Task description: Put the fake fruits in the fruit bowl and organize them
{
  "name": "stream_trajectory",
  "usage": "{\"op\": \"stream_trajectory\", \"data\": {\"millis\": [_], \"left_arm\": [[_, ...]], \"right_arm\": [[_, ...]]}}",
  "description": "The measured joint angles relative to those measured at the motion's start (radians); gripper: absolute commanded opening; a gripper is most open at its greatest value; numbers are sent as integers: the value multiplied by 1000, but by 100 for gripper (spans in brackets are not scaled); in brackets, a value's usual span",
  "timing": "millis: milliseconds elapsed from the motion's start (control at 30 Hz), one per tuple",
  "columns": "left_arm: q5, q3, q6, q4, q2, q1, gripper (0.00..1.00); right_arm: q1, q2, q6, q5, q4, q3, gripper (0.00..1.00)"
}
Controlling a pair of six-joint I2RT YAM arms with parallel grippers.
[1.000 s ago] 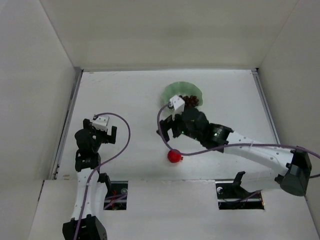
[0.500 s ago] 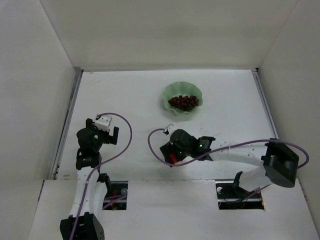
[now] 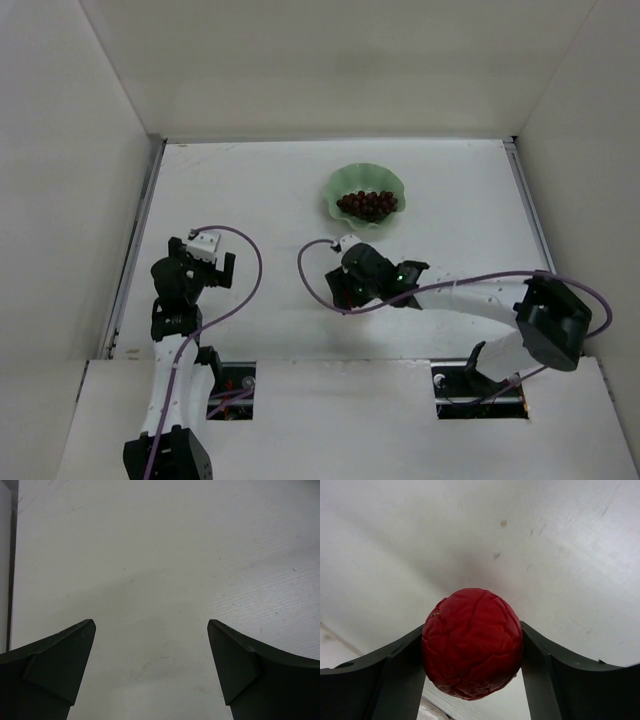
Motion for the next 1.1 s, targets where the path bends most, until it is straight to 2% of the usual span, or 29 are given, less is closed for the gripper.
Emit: {"op": "stream_trajectory", "data": {"millis": [100,233,367,500,633,667,700,733,767,933,1100], "left_arm": [[0,-5,0,7,1,0,100],[0,-14,1,14,6,-2,100],[0,-15,2,16,2,-2,100],[1,-15,3,16,-19,1,100],[6,-15,3,16,-39,13,100],[6,-15,3,16,-42,17,100],[7,-15,3,16,-43,21,100],[7,-15,3,16,-45,23,100],[7,-15,3,15,-44,26,100],[7,-15,3,15,-42,27,100],[8,-15,3,15,-42,28,100]], "right_arm": [[-75,-39,-11,-7,6,84,13],[-274,7,-20,3,57,294,11],[-415,253,-33,55,91,641,14],[-454,497,-45,93,80,890,20],[-470,628,-56,131,42,968,31],[-472,643,-61,135,31,971,39],[-473,654,-64,139,16,971,56],[-476,660,-70,141,4,971,86],[-477,661,-71,142,-2,970,100],[-478,625,-86,145,20,935,100],[-476,419,-74,148,60,732,100]]}}
